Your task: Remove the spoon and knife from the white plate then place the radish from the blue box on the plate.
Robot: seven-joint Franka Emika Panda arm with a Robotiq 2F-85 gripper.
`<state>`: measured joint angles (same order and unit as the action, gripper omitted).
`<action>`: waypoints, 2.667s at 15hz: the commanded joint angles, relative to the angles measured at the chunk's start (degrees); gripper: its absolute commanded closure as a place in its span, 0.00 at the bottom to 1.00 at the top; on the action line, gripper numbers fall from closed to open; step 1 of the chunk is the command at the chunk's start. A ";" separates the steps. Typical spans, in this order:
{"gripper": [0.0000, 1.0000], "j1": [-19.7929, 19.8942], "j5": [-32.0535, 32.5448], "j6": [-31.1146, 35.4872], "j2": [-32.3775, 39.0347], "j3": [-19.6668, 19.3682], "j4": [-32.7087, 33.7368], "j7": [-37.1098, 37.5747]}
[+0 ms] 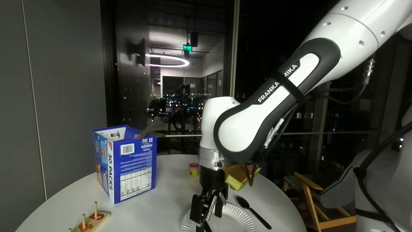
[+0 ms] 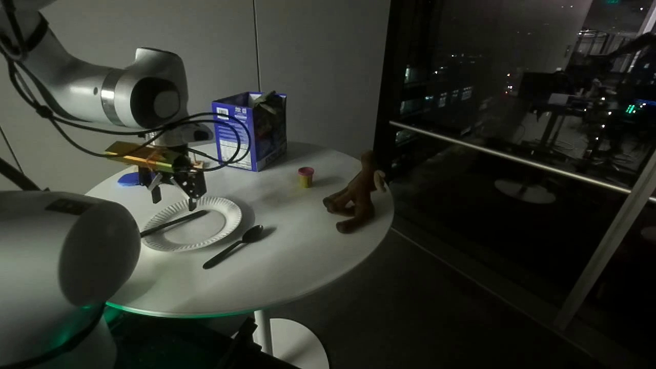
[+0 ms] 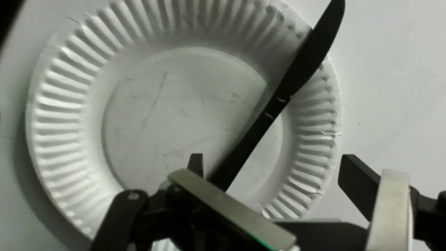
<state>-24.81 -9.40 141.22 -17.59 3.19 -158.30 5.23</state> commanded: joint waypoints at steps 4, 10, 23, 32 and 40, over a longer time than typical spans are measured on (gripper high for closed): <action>0.03 11.85 12.18 11.54 3.86 13.53 0.04 22.49; 0.00 13.70 10.83 8.39 4.50 15.52 0.03 30.56; 0.73 12.91 1.94 7.92 6.84 12.76 -0.05 27.10; 0.89 14.74 10.50 4.37 1.01 14.67 0.33 31.78; 0.89 8.16 5.01 0.18 -5.48 15.06 0.66 21.75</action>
<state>-14.65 -1.63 143.11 -19.93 18.26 -157.69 31.67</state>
